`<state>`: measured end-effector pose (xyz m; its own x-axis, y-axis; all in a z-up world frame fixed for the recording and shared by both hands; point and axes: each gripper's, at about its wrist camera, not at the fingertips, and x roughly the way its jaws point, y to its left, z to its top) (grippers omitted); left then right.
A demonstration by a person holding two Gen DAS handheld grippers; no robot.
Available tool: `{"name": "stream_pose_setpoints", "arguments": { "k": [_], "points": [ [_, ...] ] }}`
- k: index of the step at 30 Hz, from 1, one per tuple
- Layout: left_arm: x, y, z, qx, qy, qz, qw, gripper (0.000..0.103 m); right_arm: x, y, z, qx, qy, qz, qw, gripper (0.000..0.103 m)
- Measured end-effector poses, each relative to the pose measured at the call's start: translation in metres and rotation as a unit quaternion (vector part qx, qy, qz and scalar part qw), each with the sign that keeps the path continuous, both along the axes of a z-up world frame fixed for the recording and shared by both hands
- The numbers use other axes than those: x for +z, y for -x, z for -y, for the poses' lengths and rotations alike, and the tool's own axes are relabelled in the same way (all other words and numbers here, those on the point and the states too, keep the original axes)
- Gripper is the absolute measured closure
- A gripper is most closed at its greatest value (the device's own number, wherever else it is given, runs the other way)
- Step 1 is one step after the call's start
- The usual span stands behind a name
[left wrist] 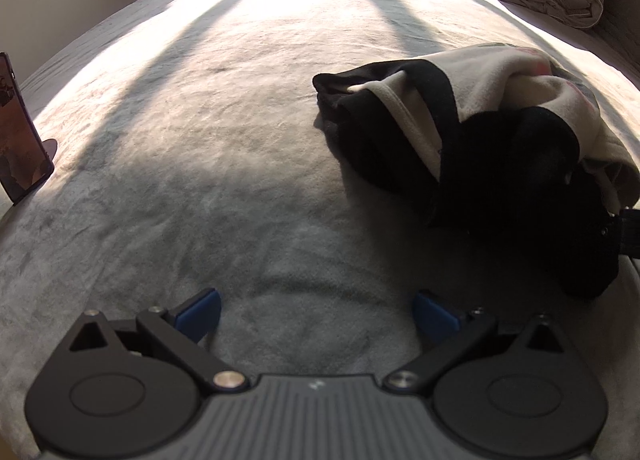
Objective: Fold clothes
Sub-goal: 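Approach the bundled beige and black garment with both grippers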
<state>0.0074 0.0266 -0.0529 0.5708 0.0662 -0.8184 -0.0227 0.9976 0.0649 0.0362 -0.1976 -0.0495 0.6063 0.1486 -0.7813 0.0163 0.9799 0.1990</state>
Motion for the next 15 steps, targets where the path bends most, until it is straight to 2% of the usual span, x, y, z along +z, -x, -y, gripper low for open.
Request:
{"name": "stream_pose_setpoints", "arguments": {
  "k": [3, 7, 11, 15],
  "points": [
    [0.001, 0.001, -0.004, -0.003, 0.011, 0.005, 0.9999, 0.0, -0.003, 0.007, -0.003, 0.003, 0.007, 0.018, 1.0, 0.0],
    [0.007, 0.002, -0.009, -0.008, 0.034, 0.011, 0.9993, 0.0, -0.004, 0.017, -0.013, 0.034, 0.043, 0.033, 0.998, 0.0],
    [0.016, 0.0, -0.015, -0.025, 0.087, 0.015, 0.9958, 0.001, 0.004, 0.027, -0.007, 0.059, 0.043, 0.041, 0.996, 0.0],
    [0.023, -0.005, -0.019, -0.03, 0.141, 0.012, 0.9895, 0.001, 0.022, 0.043, 0.006, 0.047, 0.057, 0.08, 0.994, 0.0]
  ]
}}
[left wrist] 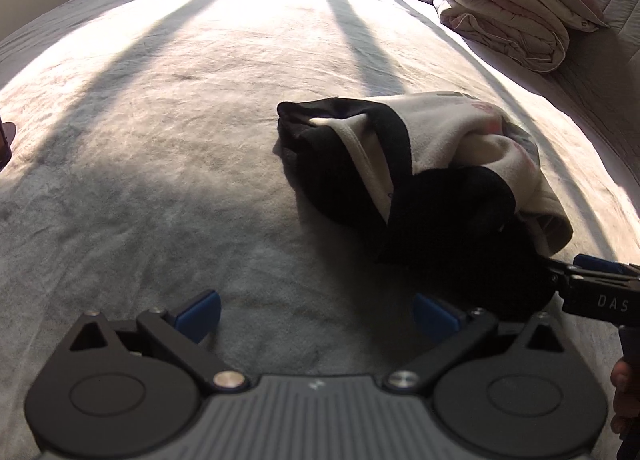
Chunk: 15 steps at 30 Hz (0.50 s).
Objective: Fold clothes
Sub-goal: 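Approach the bundled beige and black garment with both grippers, then grasp the beige fleece edge with the right gripper while the left gripper grasps the black fabric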
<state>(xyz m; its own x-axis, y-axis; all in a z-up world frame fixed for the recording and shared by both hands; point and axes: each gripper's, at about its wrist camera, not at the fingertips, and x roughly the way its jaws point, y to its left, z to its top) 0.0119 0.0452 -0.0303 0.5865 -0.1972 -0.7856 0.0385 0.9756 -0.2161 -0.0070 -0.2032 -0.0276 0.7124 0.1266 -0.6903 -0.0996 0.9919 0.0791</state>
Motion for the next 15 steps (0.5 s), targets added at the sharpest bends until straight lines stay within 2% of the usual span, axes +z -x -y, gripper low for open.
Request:
{"name": "stream_pose_setpoints", "arguments": {
  "k": [5, 8, 11, 15],
  "points": [
    [0.009, -0.006, -0.004, 0.015, 0.079, 0.002, 0.9968, 0.001, 0.012, 0.013, 0.012, -0.035, 0.004, 0.034, 0.999, 0.0],
    [0.012, -0.01, -0.003, 0.015, 0.111, 0.009, 0.9936, 0.001, 0.011, 0.013, 0.018, -0.027, -0.03, 0.03, 0.999, 0.002],
    [0.009, -0.016, 0.0, 0.009, 0.157, 0.003, 0.9876, 0.001, 0.001, -0.003, 0.02, -0.009, -0.056, 0.033, 0.998, 0.013],
    [-0.006, -0.024, 0.002, 0.025, 0.228, -0.03, 0.9728, 0.001, -0.01, -0.018, 0.027, 0.001, -0.082, 0.026, 0.996, 0.028]
  ]
}}
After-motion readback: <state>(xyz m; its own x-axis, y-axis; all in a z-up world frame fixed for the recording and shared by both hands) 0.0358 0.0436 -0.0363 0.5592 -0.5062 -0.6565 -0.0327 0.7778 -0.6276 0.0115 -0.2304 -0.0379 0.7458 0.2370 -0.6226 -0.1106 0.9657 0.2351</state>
